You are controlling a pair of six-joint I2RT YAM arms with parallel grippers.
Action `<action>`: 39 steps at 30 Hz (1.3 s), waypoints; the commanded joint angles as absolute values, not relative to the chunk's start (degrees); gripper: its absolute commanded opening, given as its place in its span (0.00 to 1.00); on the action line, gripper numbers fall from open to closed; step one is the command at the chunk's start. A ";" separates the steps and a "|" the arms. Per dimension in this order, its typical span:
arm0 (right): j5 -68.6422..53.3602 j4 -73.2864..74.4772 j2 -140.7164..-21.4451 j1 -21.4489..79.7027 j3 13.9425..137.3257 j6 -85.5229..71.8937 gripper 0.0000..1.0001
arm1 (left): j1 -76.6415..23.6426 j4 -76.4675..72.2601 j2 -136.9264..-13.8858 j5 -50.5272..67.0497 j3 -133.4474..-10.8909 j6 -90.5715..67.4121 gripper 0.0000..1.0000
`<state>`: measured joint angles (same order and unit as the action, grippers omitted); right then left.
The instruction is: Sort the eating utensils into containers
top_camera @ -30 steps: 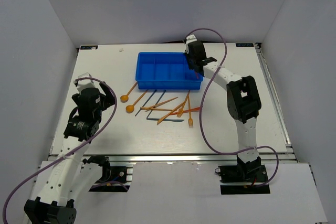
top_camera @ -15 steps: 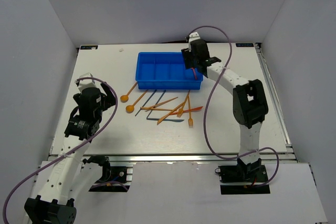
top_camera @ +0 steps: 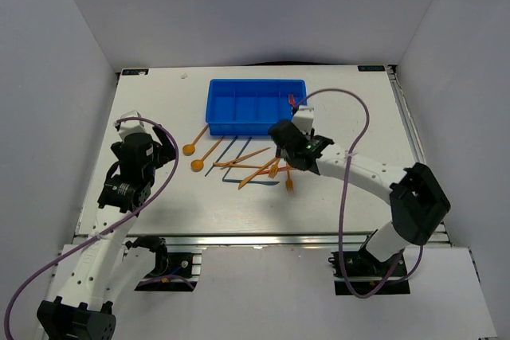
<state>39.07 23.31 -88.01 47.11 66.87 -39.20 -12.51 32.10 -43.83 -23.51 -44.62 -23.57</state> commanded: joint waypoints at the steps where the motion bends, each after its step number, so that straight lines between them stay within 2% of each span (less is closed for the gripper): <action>1: 40.88 21.97 -89.11 48.16 61.88 -52.28 0.56 | -12.83 31.82 -43.42 -24.35 -44.65 -23.73 0.98; 3: 38.68 22.67 -92.62 48.16 63.79 -52.47 0.54 | -12.92 31.82 -42.89 -24.61 -44.56 -23.73 0.98; 4: 38.41 23.11 -94.03 48.16 64.85 -52.30 0.49 | -13.18 31.82 -42.98 -24.61 -44.56 -23.73 0.98; 7: 38.41 26.18 -100.01 48.16 70.04 -52.03 0.42 | -13.45 31.99 -42.98 -24.87 -44.65 -23.82 0.98; 14: 37.62 28.74 -108.01 48.16 74.79 -52.47 0.41 | -13.97 32.08 -42.98 -25.40 -44.56 -23.91 0.98; 23: 36.92 28.92 -109.95 48.08 74.10 -54.49 0.33 | -14.33 32.17 -43.51 -25.40 -44.65 -23.91 0.98; 35: 31.99 23.73 -113.20 46.14 71.28 -54.05 0.32 | -14.41 32.17 -43.42 -25.40 -44.74 -23.91 0.98; 36: 31.99 24.08 -113.12 46.14 71.28 -54.40 0.29 | -14.41 32.17 -43.50 -25.40 -44.74 -23.91 0.98; 37: 32.08 24.69 -112.77 46.14 71.28 -54.84 0.19 | -14.41 32.17 -43.51 -25.40 -44.74 -23.99 0.98; 39: 32.78 25.75 -111.28 46.14 70.93 -56.24 0.07 | -14.50 32.17 -43.42 -25.40 -44.65 -23.91 0.98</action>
